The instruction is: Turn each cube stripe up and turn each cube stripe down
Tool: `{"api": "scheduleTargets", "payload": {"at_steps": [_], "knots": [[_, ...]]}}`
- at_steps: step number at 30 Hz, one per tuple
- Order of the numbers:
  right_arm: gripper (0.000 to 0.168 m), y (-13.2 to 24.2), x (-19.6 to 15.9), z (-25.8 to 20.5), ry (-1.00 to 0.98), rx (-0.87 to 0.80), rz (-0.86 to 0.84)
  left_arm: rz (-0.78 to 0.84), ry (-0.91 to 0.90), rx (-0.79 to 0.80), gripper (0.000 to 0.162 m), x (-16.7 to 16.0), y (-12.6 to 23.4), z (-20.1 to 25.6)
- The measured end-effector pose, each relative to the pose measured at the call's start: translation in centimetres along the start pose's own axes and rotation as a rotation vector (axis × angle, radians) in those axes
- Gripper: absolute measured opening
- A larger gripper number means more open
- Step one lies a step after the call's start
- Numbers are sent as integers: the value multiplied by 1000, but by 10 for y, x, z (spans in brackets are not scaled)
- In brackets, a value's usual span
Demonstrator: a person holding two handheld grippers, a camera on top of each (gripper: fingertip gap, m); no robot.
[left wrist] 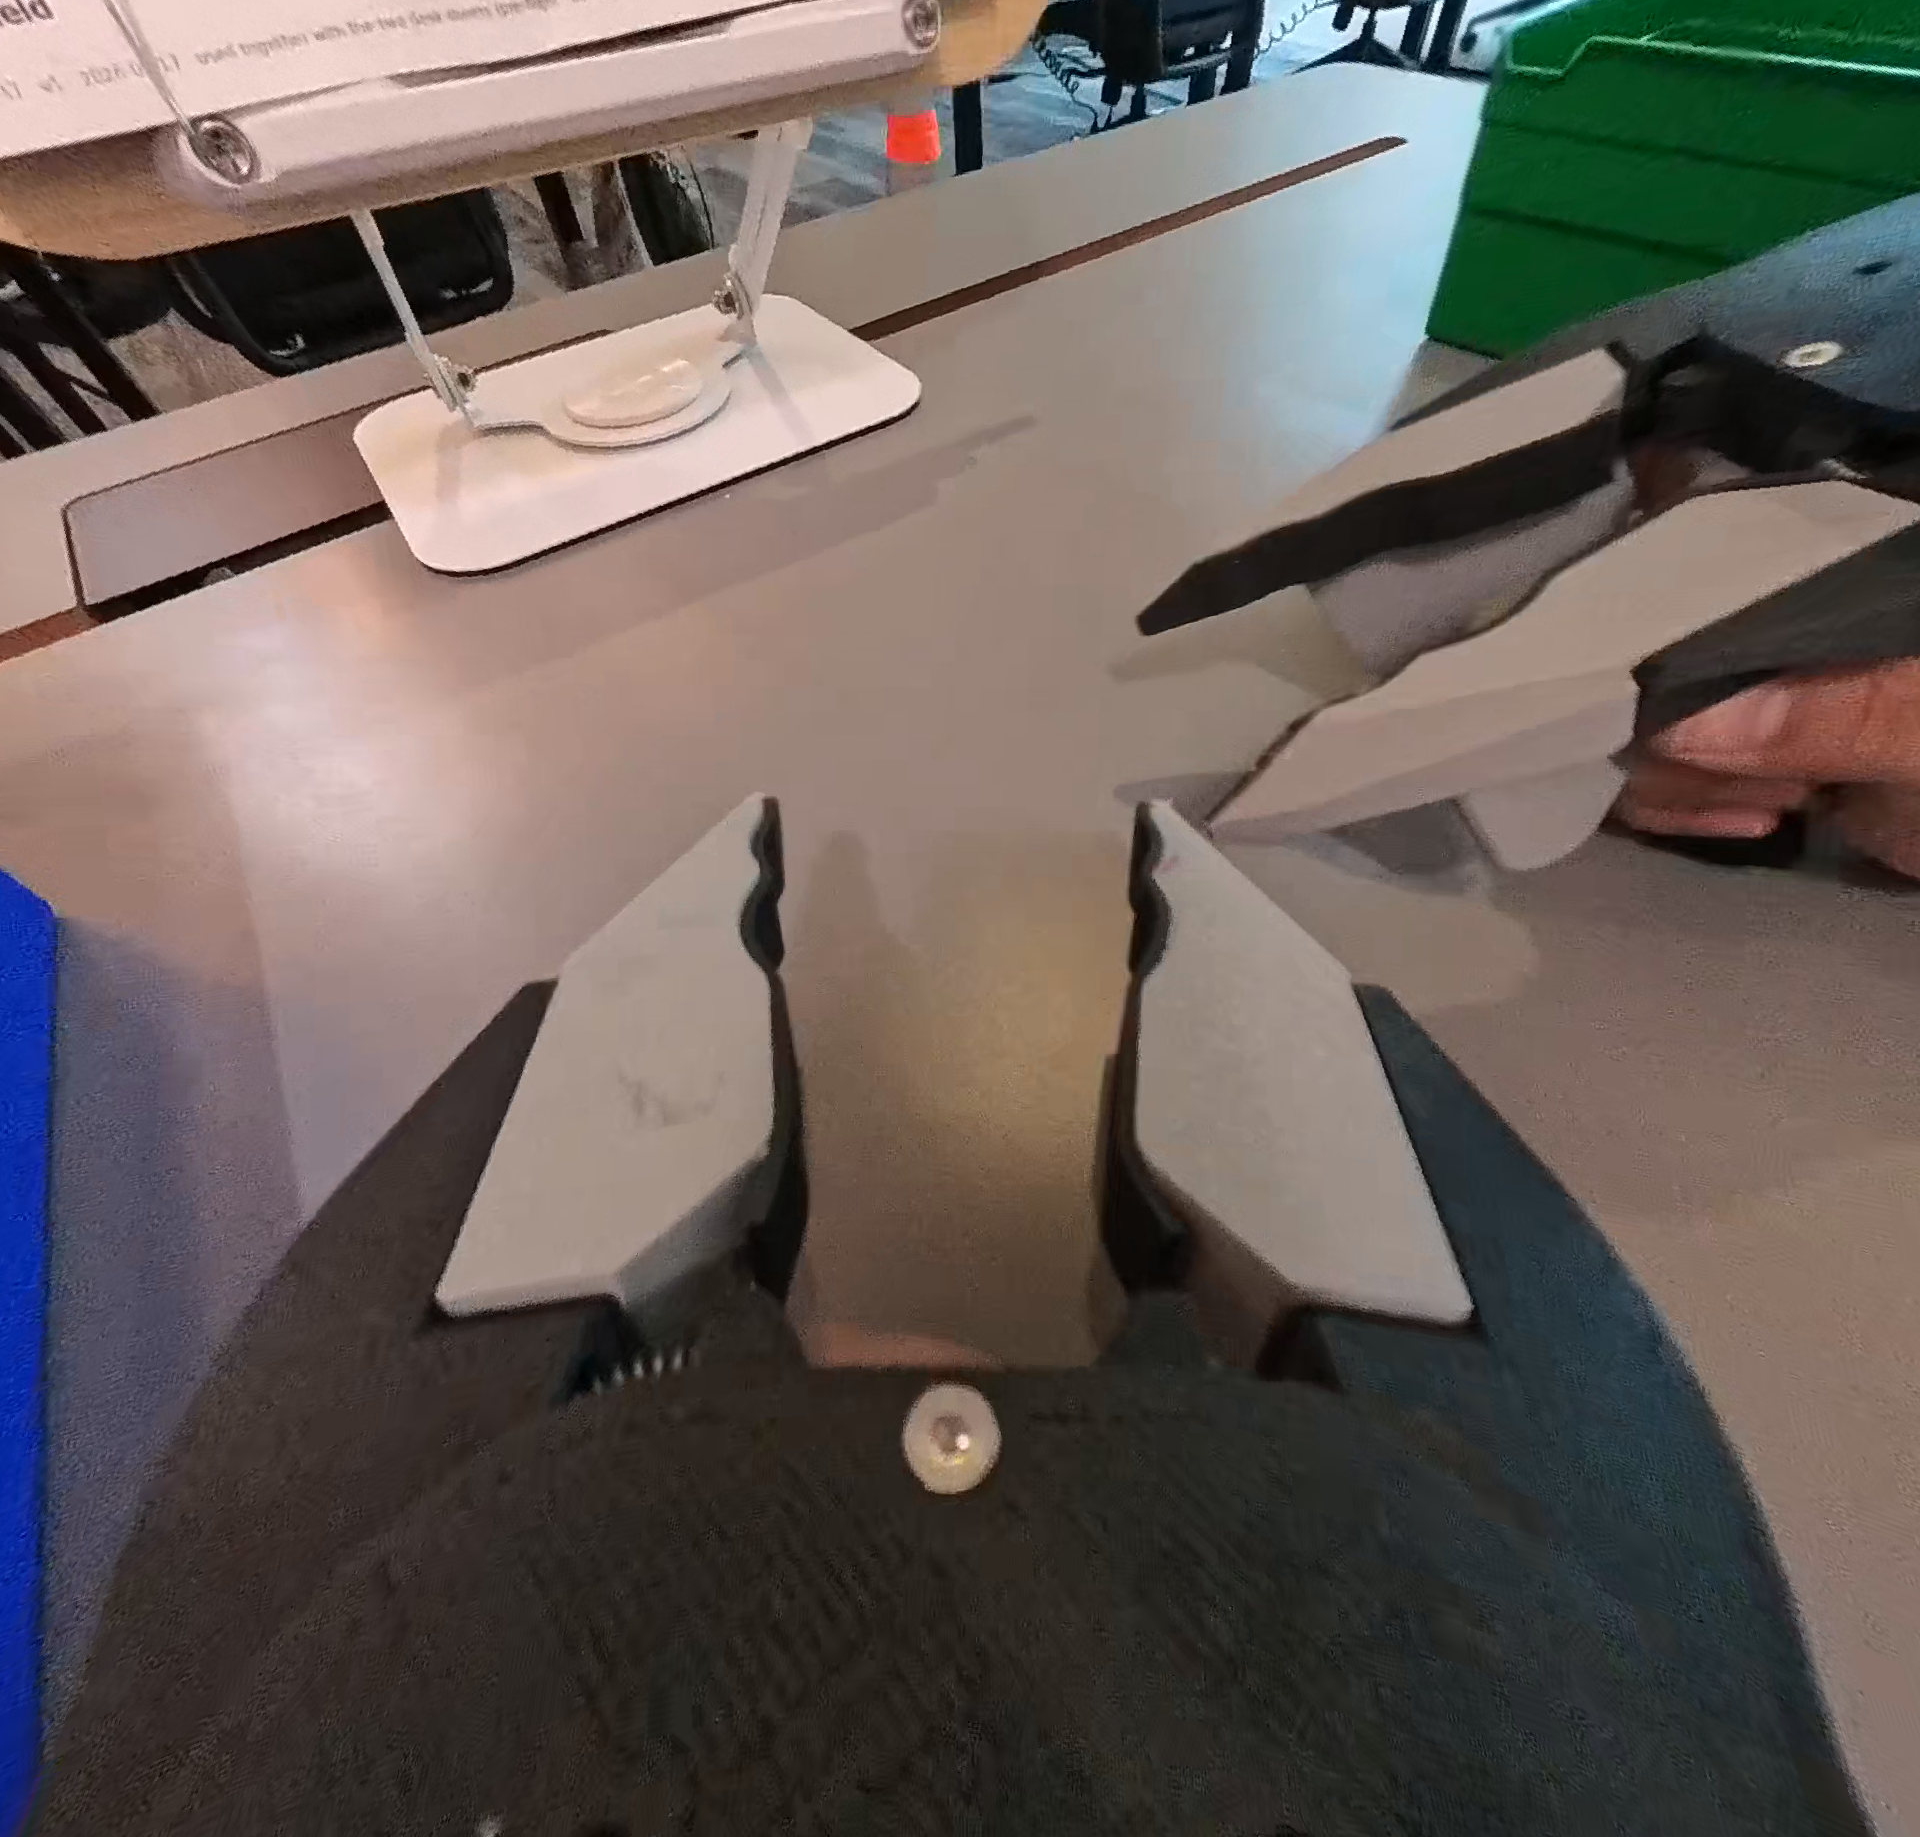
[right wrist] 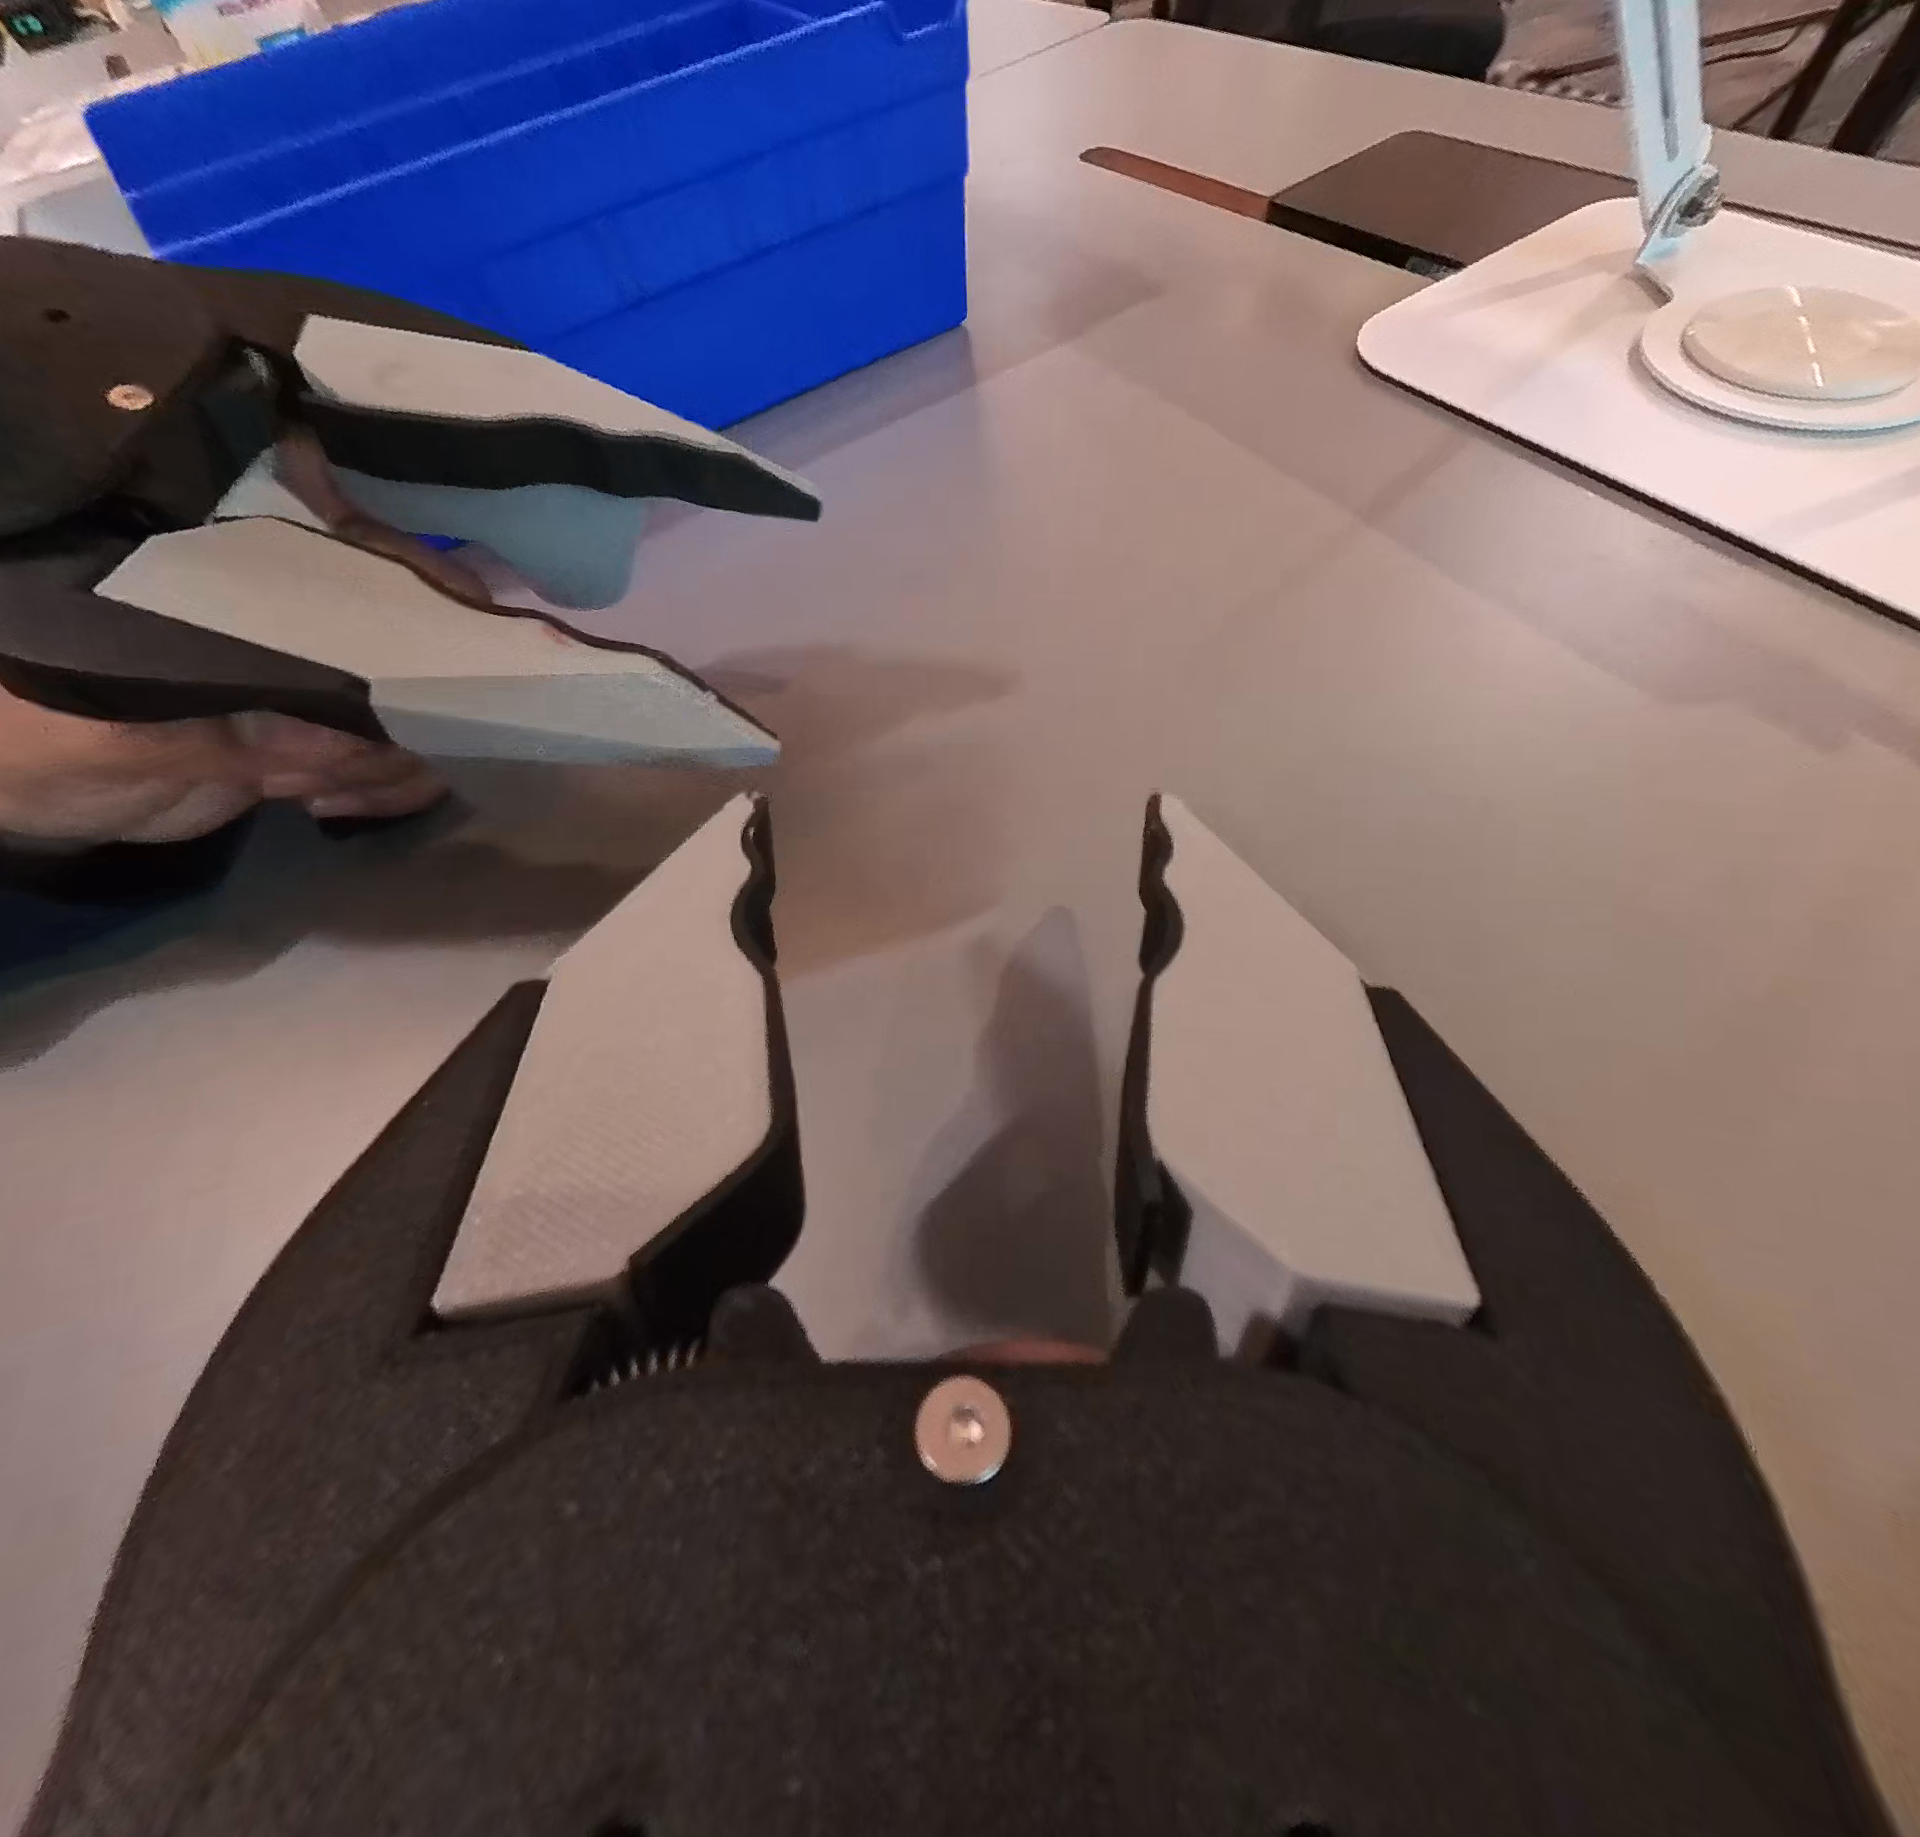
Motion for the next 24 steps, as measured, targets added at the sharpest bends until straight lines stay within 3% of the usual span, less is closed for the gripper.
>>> {"api": "scheduleTargets", "payload": {"at_steps": [3,7,12,15,18,24], "knots": [[68,7,-2,-1,38,-55,17,-22,-7,27,72,-1,-3,0],[68,11,-2,2,19,-60,33,-24,-119,25,59,-1,-5,11],[69,11,-5,-2,47,-5,7,-70,-168,-33,65,-2,-16,17],[86,13,-14,-5,125,1,-61,-65,-185,-72,70,0,-18,21],[89,22,-22,-11,151,34,-80,-32,-172,-26,79,3,-10,19],[102,27,-26,-15,175,72,-86,-38,-209,13,77,-1,-7,17]]}}
Point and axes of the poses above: each gripper's, where its closed fingertips meet, y back along the fingers, x out of its top, z = x × y across the jaws, the point moved 5 cm from there along y, back along the fingers, and after that the axes turned 4 degrees about -z, right-handed, at the moved point
